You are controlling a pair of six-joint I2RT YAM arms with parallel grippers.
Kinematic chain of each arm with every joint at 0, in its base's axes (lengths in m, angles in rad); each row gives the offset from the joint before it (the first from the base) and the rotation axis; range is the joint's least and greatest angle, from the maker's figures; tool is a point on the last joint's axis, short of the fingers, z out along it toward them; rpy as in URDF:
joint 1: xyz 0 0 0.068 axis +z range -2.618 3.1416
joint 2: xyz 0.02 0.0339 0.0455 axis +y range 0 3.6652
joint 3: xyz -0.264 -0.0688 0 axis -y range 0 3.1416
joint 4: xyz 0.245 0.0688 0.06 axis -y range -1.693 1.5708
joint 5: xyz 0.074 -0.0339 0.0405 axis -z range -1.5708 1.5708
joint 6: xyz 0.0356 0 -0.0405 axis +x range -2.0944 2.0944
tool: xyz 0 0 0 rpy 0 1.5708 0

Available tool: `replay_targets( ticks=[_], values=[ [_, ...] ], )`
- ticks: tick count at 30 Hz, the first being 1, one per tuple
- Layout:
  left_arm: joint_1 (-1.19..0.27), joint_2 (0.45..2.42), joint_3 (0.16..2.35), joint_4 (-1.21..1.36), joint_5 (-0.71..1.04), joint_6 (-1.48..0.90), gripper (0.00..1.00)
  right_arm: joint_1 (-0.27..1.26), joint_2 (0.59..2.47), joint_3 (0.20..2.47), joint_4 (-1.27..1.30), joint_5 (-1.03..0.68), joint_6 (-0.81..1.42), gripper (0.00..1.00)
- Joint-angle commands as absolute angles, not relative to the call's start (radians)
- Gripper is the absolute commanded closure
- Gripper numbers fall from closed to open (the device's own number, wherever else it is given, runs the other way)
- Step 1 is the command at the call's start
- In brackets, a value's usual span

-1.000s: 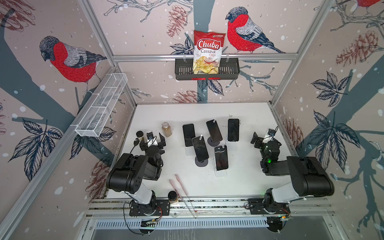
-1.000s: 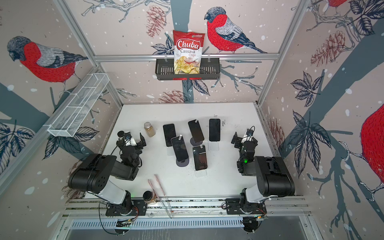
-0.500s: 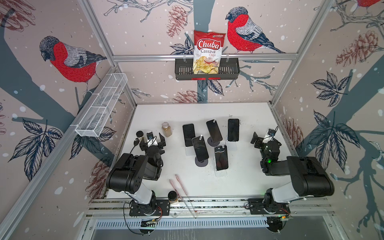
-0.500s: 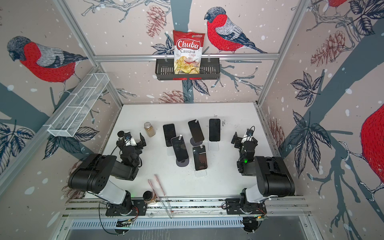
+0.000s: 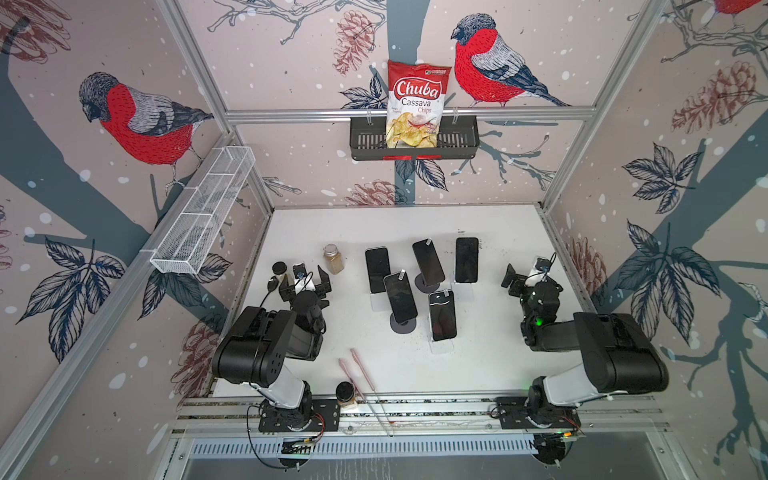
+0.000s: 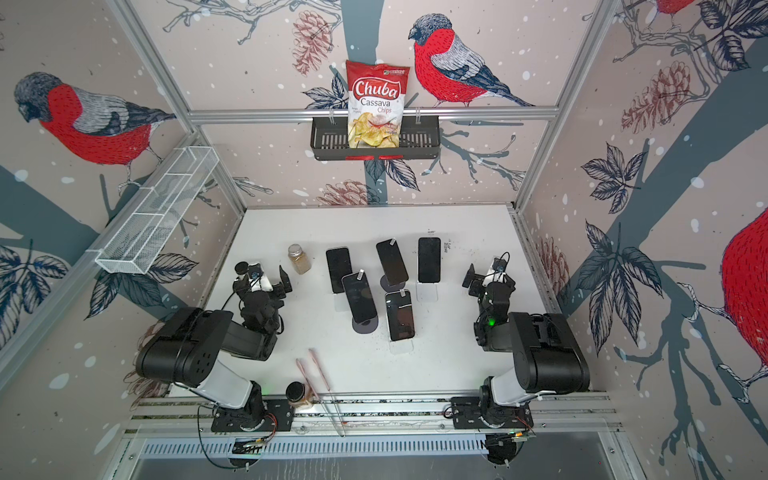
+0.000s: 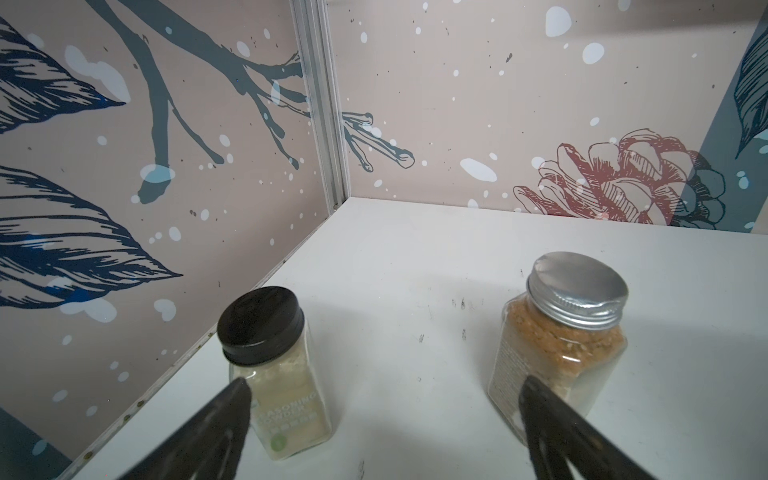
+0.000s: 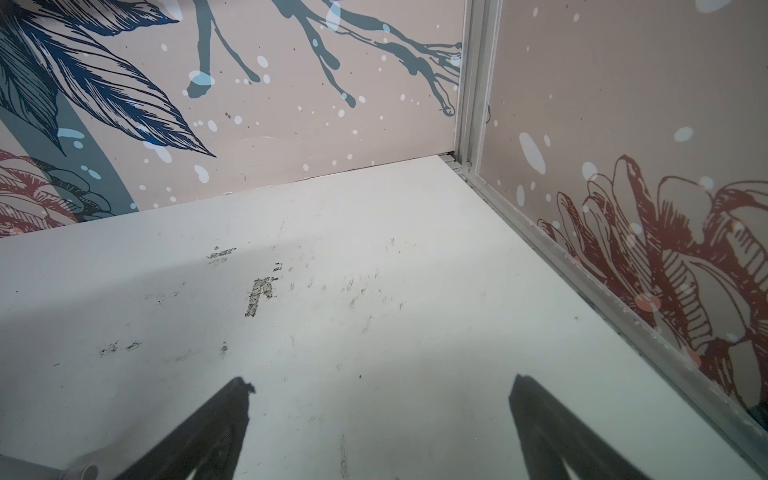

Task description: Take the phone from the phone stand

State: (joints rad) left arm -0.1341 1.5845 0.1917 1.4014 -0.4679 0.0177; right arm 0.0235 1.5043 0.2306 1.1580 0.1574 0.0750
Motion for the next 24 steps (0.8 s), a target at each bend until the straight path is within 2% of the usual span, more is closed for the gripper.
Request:
replay_targets(
  ticks=[1,5,11,18,24],
  values=[
    [-0.133,1.581,0.185,1.447,-0.455,0.019,0.03,0.023,1.499,0.230,1.209,0.150,0.066,0.01],
    [-0.143,1.520,0.158,1.451,-0.489,0.022,0.03,0.024,1.419,0.275,1.062,0.208,0.092,0.01],
    [-0.151,1.327,0.194,1.238,-0.585,-0.001,0.03,0.028,1.326,0.417,0.728,0.315,0.198,0.01],
    [-0.158,1.118,0.284,0.873,-0.635,-0.099,0.03,0.033,1.271,0.543,0.462,0.337,0.315,0.01],
    [-0.161,0.977,0.443,0.390,-0.620,-0.267,0.03,0.055,1.290,0.734,0.134,0.304,0.403,0.01]
  ],
)
